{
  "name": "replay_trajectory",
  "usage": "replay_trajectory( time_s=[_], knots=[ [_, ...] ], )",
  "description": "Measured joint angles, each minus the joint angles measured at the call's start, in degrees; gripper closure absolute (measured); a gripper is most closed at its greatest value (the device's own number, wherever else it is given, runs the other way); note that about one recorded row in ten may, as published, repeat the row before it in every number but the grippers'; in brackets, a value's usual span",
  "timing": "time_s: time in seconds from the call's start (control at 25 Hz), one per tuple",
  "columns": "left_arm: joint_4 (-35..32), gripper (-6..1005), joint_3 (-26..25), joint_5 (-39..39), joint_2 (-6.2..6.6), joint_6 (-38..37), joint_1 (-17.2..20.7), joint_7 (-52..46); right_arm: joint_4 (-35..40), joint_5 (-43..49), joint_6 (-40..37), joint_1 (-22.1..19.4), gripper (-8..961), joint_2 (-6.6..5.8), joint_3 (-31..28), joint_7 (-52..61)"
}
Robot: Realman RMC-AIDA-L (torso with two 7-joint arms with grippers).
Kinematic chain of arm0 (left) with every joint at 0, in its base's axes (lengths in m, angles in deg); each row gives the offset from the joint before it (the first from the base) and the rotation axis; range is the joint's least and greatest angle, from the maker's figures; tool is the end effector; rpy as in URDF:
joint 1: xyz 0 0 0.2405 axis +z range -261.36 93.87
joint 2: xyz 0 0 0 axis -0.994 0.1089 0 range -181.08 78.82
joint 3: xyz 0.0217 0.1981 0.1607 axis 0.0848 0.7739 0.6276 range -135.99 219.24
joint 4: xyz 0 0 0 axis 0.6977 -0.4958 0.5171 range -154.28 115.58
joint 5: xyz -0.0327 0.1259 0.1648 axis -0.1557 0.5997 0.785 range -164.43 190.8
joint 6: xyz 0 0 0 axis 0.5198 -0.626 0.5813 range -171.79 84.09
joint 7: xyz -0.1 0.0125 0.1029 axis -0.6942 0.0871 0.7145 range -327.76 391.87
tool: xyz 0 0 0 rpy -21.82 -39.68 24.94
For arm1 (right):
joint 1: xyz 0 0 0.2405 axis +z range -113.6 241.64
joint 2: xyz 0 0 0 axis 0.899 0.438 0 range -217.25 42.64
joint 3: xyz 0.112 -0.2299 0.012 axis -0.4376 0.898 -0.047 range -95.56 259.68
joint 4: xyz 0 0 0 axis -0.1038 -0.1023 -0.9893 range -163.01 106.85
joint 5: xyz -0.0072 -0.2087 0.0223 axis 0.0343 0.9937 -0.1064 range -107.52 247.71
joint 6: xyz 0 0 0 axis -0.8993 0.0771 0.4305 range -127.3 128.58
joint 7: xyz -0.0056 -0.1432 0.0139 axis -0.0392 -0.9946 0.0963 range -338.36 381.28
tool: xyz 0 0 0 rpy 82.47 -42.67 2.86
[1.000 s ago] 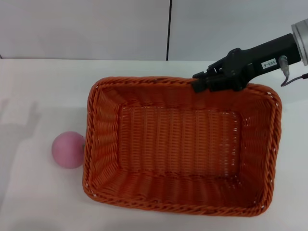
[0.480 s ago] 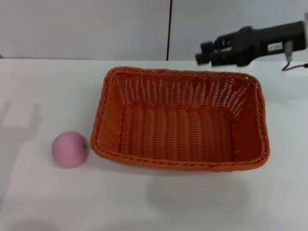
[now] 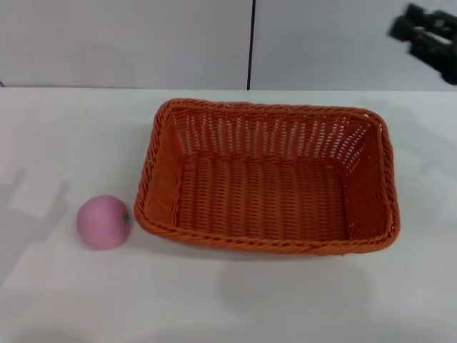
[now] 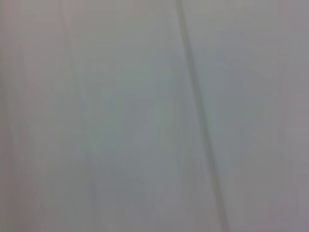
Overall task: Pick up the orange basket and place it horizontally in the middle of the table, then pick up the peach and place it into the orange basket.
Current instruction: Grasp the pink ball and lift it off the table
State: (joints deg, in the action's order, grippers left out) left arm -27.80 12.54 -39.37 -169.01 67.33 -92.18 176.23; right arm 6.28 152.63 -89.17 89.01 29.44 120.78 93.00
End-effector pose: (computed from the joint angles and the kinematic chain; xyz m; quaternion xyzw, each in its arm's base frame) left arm -0.3538 0.1749 0.0434 -0.6907 -0.1922 -0.4750 0.5103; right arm 0.2631 0.3381 0.0656 -0.8298 0.1856 0.4436 0.2831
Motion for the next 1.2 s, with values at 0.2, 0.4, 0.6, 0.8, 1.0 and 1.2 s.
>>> replay_trajectory(
  time_s=[0.2, 0.4, 0.6, 0.8, 1.0, 1.2],
  knots=[
    [-5.24, 277, 9.26, 0.01, 0.23, -2.66, -0.48, -1.8, -2.81, -10.62, -0.52, -6.52, 512, 1.73, -1.65, -4.52],
    [-6.25, 279, 14.93, 0.03, 0.03, -9.55, -1.05, -1.67, -7.54, -15.15, -4.56, -8.39, 512, 1.5, -3.93, -6.43],
    [-6.31, 282, 20.42, 0.02, -0.04, -16.03, -1.83, -1.84, -7.88, -15.26, -5.2, -9.4, 512, 1.58, -5.56, -6.85],
    [-5.9, 285, 23.42, -0.01, -0.15, -20.02, -2.55, -1.82, -8.25, -15.31, -5.3, -9.69, 512, 1.58, -5.87, -6.74],
    [-5.64, 288, 25.79, 0.0, -0.25, -21.66, -3.17, -1.87, -8.93, -15.33, -5.21, -9.4, 512, 1.53, -5.92, -6.94],
    [-4.12, 291, 27.53, 0.0, -0.34, -24.24, -3.85, -1.9, -9.05, -15.24, -4.9, -9.29, 512, 1.53, -5.96, -6.96]
  ],
)
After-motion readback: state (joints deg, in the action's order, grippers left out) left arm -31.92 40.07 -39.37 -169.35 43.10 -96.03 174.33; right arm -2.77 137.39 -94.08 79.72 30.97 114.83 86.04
